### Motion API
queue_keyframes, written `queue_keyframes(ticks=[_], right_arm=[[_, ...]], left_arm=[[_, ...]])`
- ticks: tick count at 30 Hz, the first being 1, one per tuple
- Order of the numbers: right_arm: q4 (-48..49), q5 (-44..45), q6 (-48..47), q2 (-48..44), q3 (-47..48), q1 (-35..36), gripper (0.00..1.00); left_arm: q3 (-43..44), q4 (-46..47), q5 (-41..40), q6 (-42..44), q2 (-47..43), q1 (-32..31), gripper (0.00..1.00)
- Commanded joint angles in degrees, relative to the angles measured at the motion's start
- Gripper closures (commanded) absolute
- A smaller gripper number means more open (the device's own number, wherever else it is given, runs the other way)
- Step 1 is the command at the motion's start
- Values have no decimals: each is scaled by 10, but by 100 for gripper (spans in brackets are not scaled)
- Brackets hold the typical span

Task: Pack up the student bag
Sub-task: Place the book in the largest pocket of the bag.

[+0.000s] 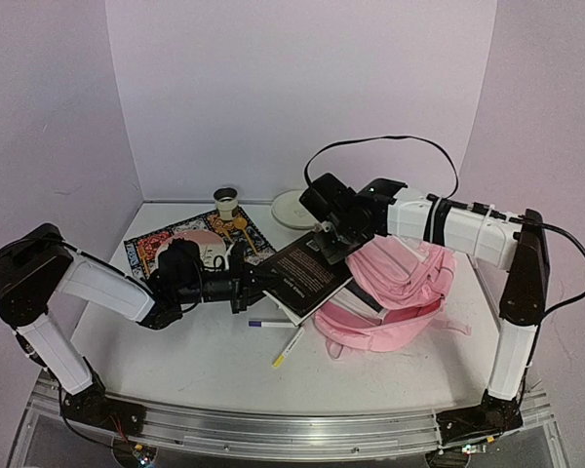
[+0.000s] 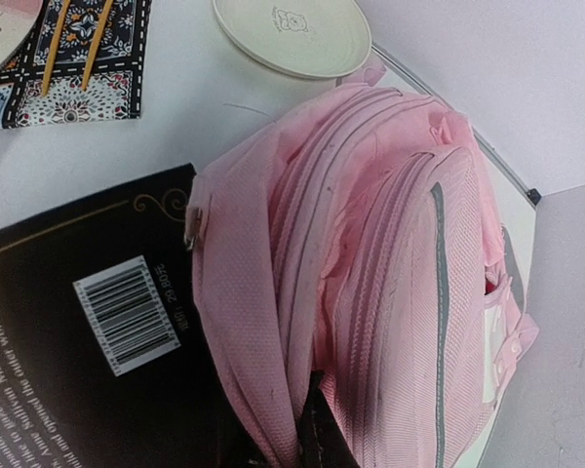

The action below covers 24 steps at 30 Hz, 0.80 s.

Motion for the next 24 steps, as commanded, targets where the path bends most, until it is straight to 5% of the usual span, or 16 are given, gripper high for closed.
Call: queue_keyframes(ticks=[1,24], right_arm=[[64,-16,-7,-57,34,9,99],[82,-93,6,-57,31,9,98]], left_arm=[[45,66,-10,-1,38,-4,100],[221,66,-121,14,208,-45,97]])
